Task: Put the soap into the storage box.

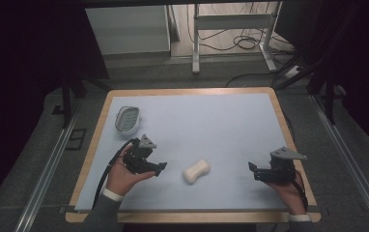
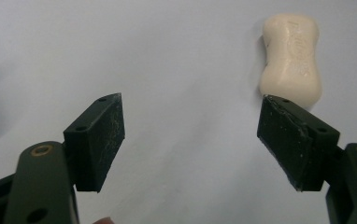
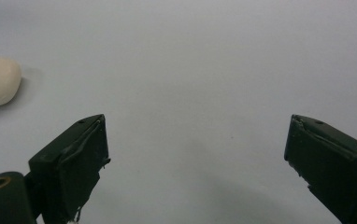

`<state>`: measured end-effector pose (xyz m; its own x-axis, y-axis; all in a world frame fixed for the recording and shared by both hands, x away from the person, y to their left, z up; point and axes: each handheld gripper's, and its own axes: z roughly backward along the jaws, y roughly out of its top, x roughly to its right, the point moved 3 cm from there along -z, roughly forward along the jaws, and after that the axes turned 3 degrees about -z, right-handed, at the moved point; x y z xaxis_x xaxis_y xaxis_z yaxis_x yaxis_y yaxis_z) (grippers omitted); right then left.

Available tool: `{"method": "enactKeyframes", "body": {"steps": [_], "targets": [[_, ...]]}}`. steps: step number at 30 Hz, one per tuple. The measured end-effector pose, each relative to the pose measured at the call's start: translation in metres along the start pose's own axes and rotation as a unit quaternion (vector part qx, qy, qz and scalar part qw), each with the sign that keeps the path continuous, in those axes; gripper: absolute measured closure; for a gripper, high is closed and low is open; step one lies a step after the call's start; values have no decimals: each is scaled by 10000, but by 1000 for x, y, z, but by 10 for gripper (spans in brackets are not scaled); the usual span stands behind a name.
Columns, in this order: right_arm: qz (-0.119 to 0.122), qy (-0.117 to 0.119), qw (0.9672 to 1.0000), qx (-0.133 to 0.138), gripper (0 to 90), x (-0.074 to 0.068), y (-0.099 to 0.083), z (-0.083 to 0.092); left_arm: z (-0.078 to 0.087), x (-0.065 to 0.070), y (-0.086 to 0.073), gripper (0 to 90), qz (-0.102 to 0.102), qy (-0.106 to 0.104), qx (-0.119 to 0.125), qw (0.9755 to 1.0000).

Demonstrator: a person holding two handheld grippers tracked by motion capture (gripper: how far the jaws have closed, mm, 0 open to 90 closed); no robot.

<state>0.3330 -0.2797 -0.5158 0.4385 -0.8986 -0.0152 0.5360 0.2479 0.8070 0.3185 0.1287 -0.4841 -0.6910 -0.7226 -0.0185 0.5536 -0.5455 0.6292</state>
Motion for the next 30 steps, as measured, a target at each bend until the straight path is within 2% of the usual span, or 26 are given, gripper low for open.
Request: {"method": "enactKeyframes", "body": {"steps": [12, 30], "targets": [[-5, -14, 10000, -10, 61, 2, -1, 0, -21, 19, 19, 234, -183, -175, -141, 9996], [-6, -45, 10000, -37, 61, 3, -2, -1, -47, 49, 35, 231, -460, -420, -346, 9975]]}}
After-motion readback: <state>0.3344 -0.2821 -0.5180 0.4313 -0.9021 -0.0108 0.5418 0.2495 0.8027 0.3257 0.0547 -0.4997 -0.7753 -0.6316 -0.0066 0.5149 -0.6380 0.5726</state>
